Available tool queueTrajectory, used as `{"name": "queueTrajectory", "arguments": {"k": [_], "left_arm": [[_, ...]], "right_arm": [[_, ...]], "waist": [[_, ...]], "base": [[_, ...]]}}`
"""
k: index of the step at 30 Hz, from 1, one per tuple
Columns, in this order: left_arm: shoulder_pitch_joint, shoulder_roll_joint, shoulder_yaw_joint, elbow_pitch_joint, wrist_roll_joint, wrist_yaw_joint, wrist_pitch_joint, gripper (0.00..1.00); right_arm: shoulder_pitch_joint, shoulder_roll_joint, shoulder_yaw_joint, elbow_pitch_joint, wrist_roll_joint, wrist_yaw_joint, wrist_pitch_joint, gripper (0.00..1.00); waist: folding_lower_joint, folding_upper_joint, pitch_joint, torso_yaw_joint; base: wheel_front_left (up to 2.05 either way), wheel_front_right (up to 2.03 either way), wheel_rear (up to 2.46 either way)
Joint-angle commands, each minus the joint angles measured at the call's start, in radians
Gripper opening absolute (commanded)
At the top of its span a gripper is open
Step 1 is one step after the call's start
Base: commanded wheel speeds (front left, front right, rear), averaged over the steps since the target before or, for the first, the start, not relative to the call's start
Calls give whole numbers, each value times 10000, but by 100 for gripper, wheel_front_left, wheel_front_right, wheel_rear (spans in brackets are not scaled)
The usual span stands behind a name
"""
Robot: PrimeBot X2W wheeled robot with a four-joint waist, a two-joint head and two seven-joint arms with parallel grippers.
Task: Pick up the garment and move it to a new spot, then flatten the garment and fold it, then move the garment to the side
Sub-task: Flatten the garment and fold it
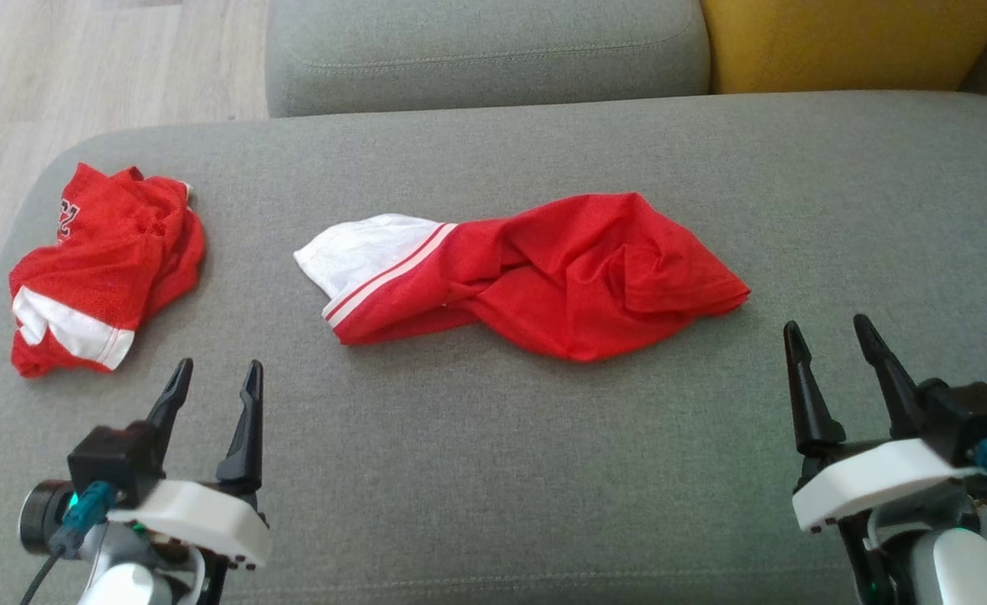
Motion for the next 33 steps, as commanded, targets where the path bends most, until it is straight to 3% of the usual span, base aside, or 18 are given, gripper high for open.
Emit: {"name": "queueTrajectory", "arguments": {"k": [1,19,28,33], "left_arm": [[-416,329,407,-347,79,73,-9,100],[-806,329,360,-317,-36,12,-43,100],[-3089,-75,-68,475,-253,-883,440,100],[-4625,-555,-388,2108,-629,-1592,1057,100]], "right_arm": [[-273,-43,186,-420,94,-7,-31,100],[-405,-43,154,-455,344,-7,-75,100],[-951,-43,324,-647,381,-7,-120,100],[-1298,-43,545,-637,418,-7,-195,100]], "waist": [[1,0,13,-4],[1,0,352,49],[1,0,1385,-22],[1,0,2058,-369]], "base": [[0,0,0],[0,0,0],[0,0,0],[0,0,0]]}}
